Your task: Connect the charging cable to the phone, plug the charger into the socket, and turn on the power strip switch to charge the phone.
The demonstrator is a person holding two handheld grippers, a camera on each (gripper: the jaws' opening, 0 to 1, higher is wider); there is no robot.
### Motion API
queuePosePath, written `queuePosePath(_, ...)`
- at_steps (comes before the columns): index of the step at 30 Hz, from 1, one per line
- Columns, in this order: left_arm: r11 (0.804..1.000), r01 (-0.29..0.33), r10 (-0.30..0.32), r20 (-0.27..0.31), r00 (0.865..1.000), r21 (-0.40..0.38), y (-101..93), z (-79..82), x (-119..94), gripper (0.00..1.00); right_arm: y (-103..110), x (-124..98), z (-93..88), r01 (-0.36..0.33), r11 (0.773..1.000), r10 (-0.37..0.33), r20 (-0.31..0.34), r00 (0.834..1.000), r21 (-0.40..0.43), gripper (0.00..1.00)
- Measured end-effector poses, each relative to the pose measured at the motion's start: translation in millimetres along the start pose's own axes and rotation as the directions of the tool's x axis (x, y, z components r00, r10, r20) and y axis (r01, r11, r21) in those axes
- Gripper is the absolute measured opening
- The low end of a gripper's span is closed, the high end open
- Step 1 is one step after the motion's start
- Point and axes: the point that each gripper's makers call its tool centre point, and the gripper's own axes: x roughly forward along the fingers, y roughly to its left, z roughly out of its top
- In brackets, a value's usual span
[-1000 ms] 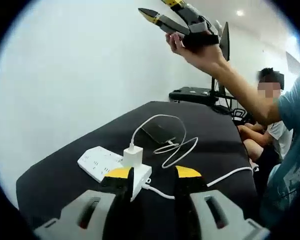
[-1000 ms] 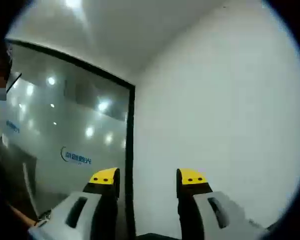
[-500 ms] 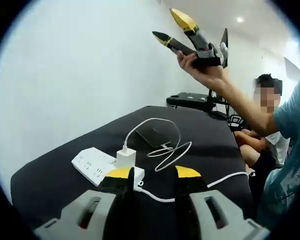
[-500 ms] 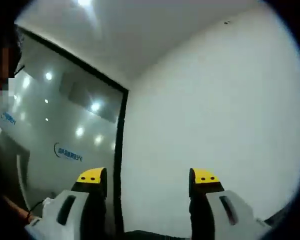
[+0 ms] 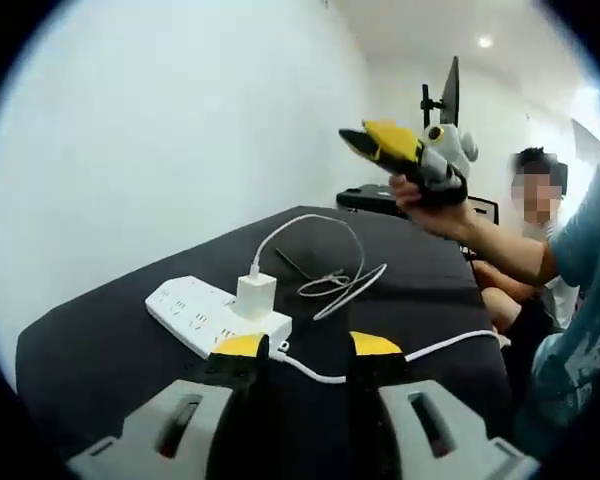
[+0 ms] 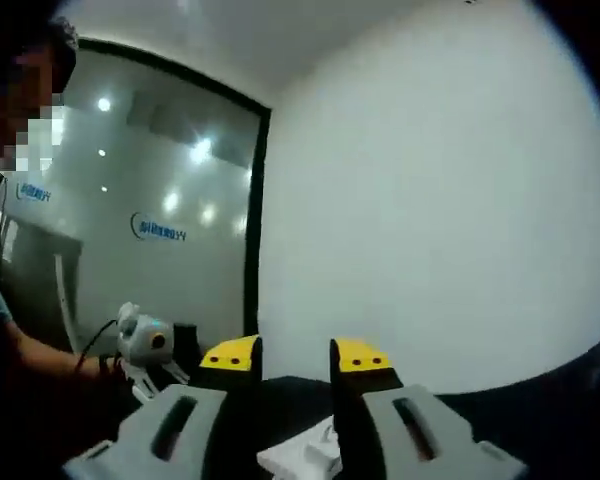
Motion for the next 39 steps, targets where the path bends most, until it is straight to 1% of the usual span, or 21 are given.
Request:
queuePosePath(1,1.0,0.0,0.0,0.001,1.0,0.003,-2.8,-3.4,-0.9,0.27,-0.9,-0.3,-11.4,0.002,1.0,-0.002,-0.04,0.999,0.001,0.2)
queuePosePath(4,1.0,-0.011,0.011,0.007,1.0,0.006,-7.5,-10.0,-1.8,0.28,-3.5,-1.9,-36.9,0.024,1.0,-0.022,-0.076,0.997,0.02,0.19)
queuePosePath(7,1.0,-0.023,0.023,0.01,1.0,-0.001,-6.6,-15.1,-0.8,0.31,-1.8,-0.9,-66.6,0.023,1.0,-0.022,-0.167,0.986,0.004,0.33)
queuePosePath(8,1.0,-0.026,0.026,0.004,1.0,-0.004,-6.0,-17.4,-0.2,0.31,0.3,-1.3,-81.9,0.022,1.0,-0.02,-0.224,0.974,0.008,0.36)
queuePosePath(10,0.999,-0.041,0.041,-0.01,0.999,-0.006,-3.1,-21.5,1.5,0.31,-3.1,-1.3,-103.6,0.03,0.999,-0.04,-0.294,0.955,-0.036,0.36)
queuePosePath(12,0.999,-0.041,0.041,-0.021,0.999,-0.007,5.6,-21.7,6.1,0.3,-2.9,0.7,-119.4,0.032,0.998,-0.048,-0.337,0.94,-0.053,0.38)
queuePosePath(15,0.999,-0.044,0.044,-0.035,0.998,-0.01,10.7,-26.8,10.8,0.31,-0.3,5.8,-133.2,0.034,0.999,-0.029,-0.376,0.926,0.006,0.45)
queuePosePath(18,0.999,-0.047,0.046,-0.049,0.998,-0.014,17.8,-33.8,13.3,0.32,2.8,10.3,-143.8,0.034,0.999,-0.036,-0.417,0.908,-0.014,0.46)
queuePosePath(19,0.999,-0.047,0.046,-0.052,0.998,-0.02,24.7,-35.7,14.0,0.31,5.0,12.1,-150.4,0.025,0.999,-0.032,-0.445,0.895,-0.02,0.46)
queuePosePath(21,0.998,-0.048,0.046,-0.05,0.998,-0.03,29.1,-38.2,14.4,0.31,1.8,19.3,-155.1,0.026,0.999,-0.038,-0.457,0.889,-0.033,0.48)
queuePosePath(23,0.998,-0.049,0.047,-0.048,0.998,-0.036,31.4,-39.6,14.8,0.31,-5.8,22.0,-165.0,0.046,0.999,-0.054,-0.495,0.867,-0.028,0.51)
queuePosePath(25,0.998,-0.054,0.053,-0.05,0.997,-0.035,32.6,-41.6,15.6,0.31,-8.3,25.9,-175.1,0.065,0.998,-0.062,-0.513,0.856,-0.011,0.52)
queuePosePath(26,0.997,-0.067,0.065,-0.055,0.996,-0.024,33.2,-42.7,15.5,0.31,-12.6,25.8,-182.3,0.084,0.996,-0.082,-0.534,0.841,-0.021,0.5)
queuePosePath(27,0.997,-0.073,0.072,-0.053,0.996,-0.021,34.4,-42.7,15.5,0.31,-15.2,25.2,-185.9,0.093,0.995,-0.101,-0.539,0.836,-0.043,0.48)
queuePosePath(29,0.995,-0.103,0.103,-0.038,0.994,-0.016,43.0,-39.6,15.2,0.31,-16.4,25.6,-192.7,0.085,0.995,-0.103,-0.533,0.84,-0.059,0.47)
queuePosePath(32,0.987,-0.148,0.15,0.032,0.988,-0.061,59.4,-25.6,15.2,0.31,-17.2,26.2,-198.5,0.083,0.995,-0.095,-0.527,0.844,-0.045,0.49)
queuePosePath(33,0.985,-0.159,0.162,0.042,0.986,-0.069,62.9,-23.5,15.0,0.3,-17.7,26.5,-198.4,0.083,0.995,-0.102,-0.515,0.851,-0.06,0.49)
queuePosePath(34,0.983,-0.168,0.171,0.048,0.984,-0.071,65.8,-21.8,15.5,0.3,-18.9,27.5,-197.6,0.083,0.994,-0.105,-0.503,0.858,-0.065,0.48)
queuePosePath(36,0.981,-0.18,0.183,0.052,0.982,-0.072,71.8,-20.2,19.2,0.3,-22.3,28.9,-199.0,0.089,0.994,-0.112,-0.5,0.859,-0.071,0.46)
queuePosePath(37,0.98,-0.186,0.189,0.053,0.98,-0.068,74.4,-20.3,22.4,0.3,-21.3,28.9,-199.9,0.088,0.993,-0.114,-0.489,0.865,-0.075,0.45)
queuePosePath(39,0.984,-0.17,0.173,0.047,0.984,-0.061,72.3,-24.4,28.4,0.3,-22.7,30.4,-201.3,0.088,0.993,-0.115,-0.484,0.868,-0.078,0.45)
